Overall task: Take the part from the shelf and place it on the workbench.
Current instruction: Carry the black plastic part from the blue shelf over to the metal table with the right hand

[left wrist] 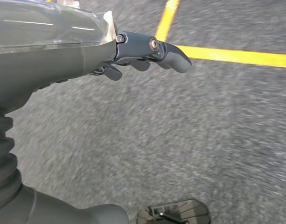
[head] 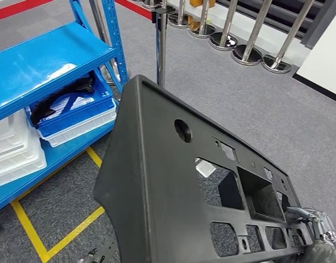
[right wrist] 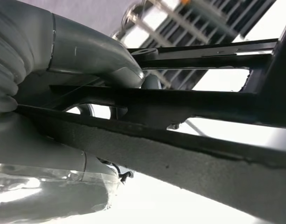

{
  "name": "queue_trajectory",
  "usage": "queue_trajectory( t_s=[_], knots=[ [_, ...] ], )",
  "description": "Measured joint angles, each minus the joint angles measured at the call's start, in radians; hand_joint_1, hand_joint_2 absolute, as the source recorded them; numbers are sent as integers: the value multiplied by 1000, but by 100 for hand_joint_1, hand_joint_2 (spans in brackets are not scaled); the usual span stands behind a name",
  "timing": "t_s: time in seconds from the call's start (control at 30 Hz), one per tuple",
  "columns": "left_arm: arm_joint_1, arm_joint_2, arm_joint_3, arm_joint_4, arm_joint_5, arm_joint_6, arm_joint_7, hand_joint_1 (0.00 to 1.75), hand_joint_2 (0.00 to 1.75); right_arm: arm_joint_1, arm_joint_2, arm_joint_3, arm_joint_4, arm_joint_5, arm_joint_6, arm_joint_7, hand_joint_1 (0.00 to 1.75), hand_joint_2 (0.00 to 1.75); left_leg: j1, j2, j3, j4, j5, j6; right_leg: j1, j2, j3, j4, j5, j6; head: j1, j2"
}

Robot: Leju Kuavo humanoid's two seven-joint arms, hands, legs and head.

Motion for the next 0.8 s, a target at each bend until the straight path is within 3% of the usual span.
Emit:
queue_trajectory(
  t_s=[0.03, 0.07, 0.1, 0.13, 0.2, 0.27, 0.3, 0.33, 0.37, 0.4, 0.43, 0.5, 0.57, 0.63, 0.7, 0.73, 0.8],
  knots=[
    [0, 0, 0, 0, 0, 1, -1, 0, 175, 3, 5, -4, -1, -2, 0, -4, 175, 175, 1, -18, 8, -23, 4, 2, -2, 11, -5, 3, -1, 4, 0, 0],
    [0, 0, 0, 0, 1, 2, -1, 0, 175, 7, 8, -9, -3, -4, 0, -8, 175, 175, 0, -21, 12, -29, 0, 3, -4, 22, -10, 4, 0, 10, 1, 0],
    [-1, -1, 1, 0, 1, 3, -2, 0, 175, 10, 11, -14, -5, -5, 0, -10, 175, 175, -1, -12, 14, -33, -1, 5, -6, 34, -13, 4, 2, 16, 0, 0],
    [-2, -1, 1, 0, 1, 3, -4, 0, 175, 15, 14, -19, -7, -6, -1, -11, 175, 175, 0, -1, 17, -37, 0, 9, -6, 32, -15, 6, -1, 22, 1, 0],
    [-5, -4, 2, 0, 2, 3, -10, 0, 175, 19, 17, -28, -11, -8, -1, -14, 175, 175, 4, 24, 26, -45, 1, 19, -3, -16, -34, 51, -29, 34, 5, 0],
    [-3, -5, 2, 0, 2, 3, -14, 0, 175, 19, 21, -35, -14, -13, -1, -20, 175, 175, 4, 53, 34, -47, -3, 23, -6, -78, -92, 169, -85, 46, 10, 0],
    [-2, -5, 2, 0, 2, 3, -13, 0, 175, 19, 24, -39, -14, -16, -1, -24, 175, 175, 4, 68, 36, -47, -6, 23, -10, -92, -126, 233, -108, 51, 9, 0],
    [-1, -5, 3, 0, 2, 3, -12, 0, 175, 21, 26, -44, -14, -18, -1, -26, 175, 175, 4, 82, 38, -47, -9, 22, -15, -98, -150, 274, -116, 55, 9, 0],
    [-1, -5, 3, 0, 2, 3, -11, 0, 175, 23, 28, -48, -14, -19, -1, -29, 175, 175, 4, 95, 41, -47, -12, 21, -18, -102, -155, 278, -105, 57, 9, 0],
    [-1, -5, 4, 0, 1, 3, -10, 0, 175, 24, 30, -52, -14, -20, -1, -30, 175, 175, 4, 107, 45, -47, -16, 18, -20, -106, -137, 240, -76, 58, 9, 0],
    [-2, -6, 4, 0, 1, 3, -9, 0, 175, 24, 32, -55, -16, -20, -1, -32, 175, 175, 5, 117, 51, -47, -20, 15, -20, -118, -102, 171, -38, 57, 9, 0],
    [-1, -7, 4, 0, 0, 3, -6, 0, 175, 24, 37, -59, -22, -21, -1, -37, 175, 175, 2, 134, 62, -49, -29, 6, -11, -162, -39, 46, 8, 46, 9, 0],
    [-1, -7, 4, 0, 0, 3, -4, 0, 175, 25, 42, -65, -26, -21, -1, -41, 175, 175, -2, 150, 68, -53, -34, -4, 0, -180, -23, 8, 9, 32, 8, 0],
    [-2, -9, 4, 0, 0, 3, -2, 0, 175, 29, 46, -69, -29, -21, -1, -44, 175, 175, 0, 162, 76, -59, -39, -14, 0, -158, -24, 2, 12, 18, 8, 0],
    [-2, -10, 4, 0, 0, 2, -1, 0, 175, 32, 52, -73, -34, -21, -1, -45, 175, 175, 2, 134, 70, -33, -64, -19, -4, -137, -17, -9, 15, 3, 6, 0],
    [-2, -11, 4, 0, 0, 2, -1, 0, 175, 32, 55, -74, -35, -21, -1, -45, 175, 175, 3, 111, 54, 6, -88, -19, -6, -128, -12, -13, 16, -4, 5, 0],
    [2, -10, 4, 0, 0, 2, 0, 0, 175, 31, 60, -77, -36, -21, -1, -45, 175, 175, -1, 79, -18, 150, -149, -17, -3, -104, -8, -13, 12, -13, 4, 0]
  ],
)
